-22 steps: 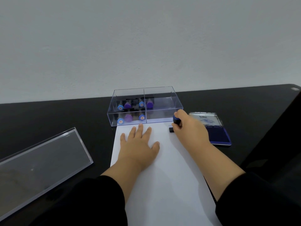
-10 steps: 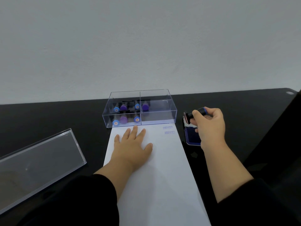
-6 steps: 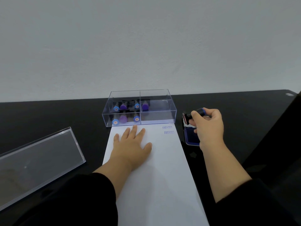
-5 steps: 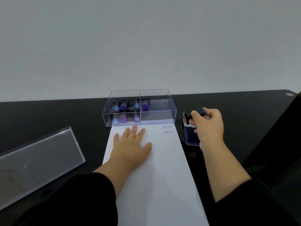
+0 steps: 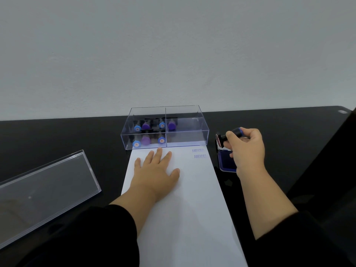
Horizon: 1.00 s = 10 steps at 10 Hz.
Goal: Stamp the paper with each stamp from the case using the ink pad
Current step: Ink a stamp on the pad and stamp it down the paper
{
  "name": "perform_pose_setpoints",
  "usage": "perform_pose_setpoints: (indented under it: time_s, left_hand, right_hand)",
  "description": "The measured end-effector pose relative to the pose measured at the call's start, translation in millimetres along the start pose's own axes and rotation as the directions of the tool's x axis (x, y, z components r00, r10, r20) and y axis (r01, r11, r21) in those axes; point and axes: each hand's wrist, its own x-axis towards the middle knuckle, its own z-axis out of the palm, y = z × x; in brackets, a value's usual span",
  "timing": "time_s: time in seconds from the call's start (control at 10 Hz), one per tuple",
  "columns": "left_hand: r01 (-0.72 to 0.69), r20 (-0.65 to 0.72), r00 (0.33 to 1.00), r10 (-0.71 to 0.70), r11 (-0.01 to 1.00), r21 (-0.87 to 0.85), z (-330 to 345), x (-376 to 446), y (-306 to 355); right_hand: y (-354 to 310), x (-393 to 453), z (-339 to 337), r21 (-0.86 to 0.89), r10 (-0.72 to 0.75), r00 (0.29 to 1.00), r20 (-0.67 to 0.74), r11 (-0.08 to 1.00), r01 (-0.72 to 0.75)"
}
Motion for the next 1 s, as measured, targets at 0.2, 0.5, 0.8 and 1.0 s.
perform_pose_setpoints:
  time_s: [0.2, 0.5, 0.8, 1.0]
  left_hand:
    - [0.002, -0.006, 1.000, -0.002, 1.000, -0.008, 1, 0, -1]
    - [0.000, 0.002, 1.000, 0.000, 1.000, -0.005, 0, 0, 0]
    - [0.002, 0.001, 1.000, -0.002, 1.000, 0.004, 1, 0, -1]
    - [0.003, -0.007, 1.000, -0.003, 1.000, -0.006, 2, 0, -1]
  right_hand:
    - [-2, -2, -1, 0.007, -0.002, 1.000, 0.006, 1.000, 0.002]
    - [-5, -4, -3, -0.001, -0.016, 1.000, 0.015, 1.000, 0.016]
    - [-3, -4, -6, -0.043, -0.055, 0.998, -0.009, 0.998, 0.055]
    - [-3, -5, -14, -0.288, -0.194, 0.981, 0.016, 0.938, 0.190]
